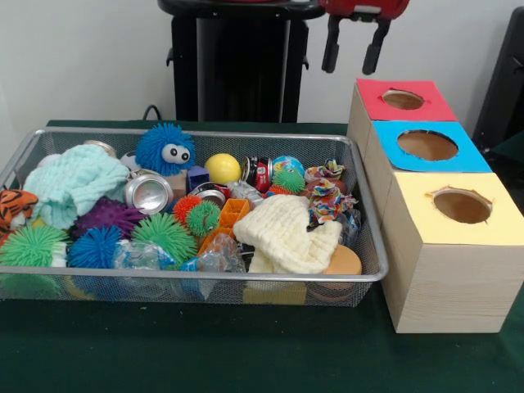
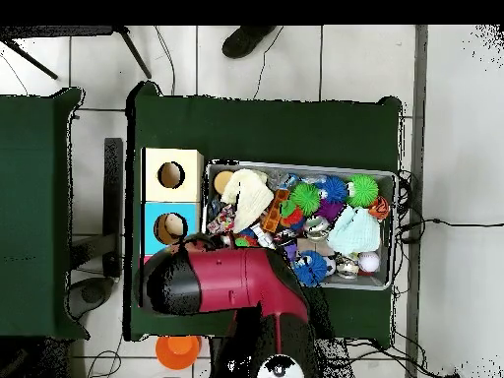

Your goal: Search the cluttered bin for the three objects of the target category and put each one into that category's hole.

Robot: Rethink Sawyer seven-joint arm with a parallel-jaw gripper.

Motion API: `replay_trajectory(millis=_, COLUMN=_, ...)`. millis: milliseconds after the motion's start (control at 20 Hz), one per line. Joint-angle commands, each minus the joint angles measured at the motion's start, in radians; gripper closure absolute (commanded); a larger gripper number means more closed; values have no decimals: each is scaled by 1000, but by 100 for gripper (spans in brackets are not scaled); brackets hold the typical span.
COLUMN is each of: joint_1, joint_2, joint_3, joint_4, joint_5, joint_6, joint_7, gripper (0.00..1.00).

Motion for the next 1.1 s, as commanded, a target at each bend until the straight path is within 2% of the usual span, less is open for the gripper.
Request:
replay_trajectory(millis=50, joint_1=-46, joint_2=127, joint_3=40, joint_4=-110, joint_5=-92, joint_6=44, joint_7=-5, gripper=0)
replay_trajectory(millis=550, joint_1=-73, joint_2=211, joint_3=66, joint_4=-143, joint_5=-111, joint_6=-24, joint_7=13, gripper=0)
replay_trajectory(millis=1100, joint_1=-111, joint_2=285, joint_3=105, joint_4=-134, joint_5=-129, joint_6=-183, joint_7=31, gripper=0)
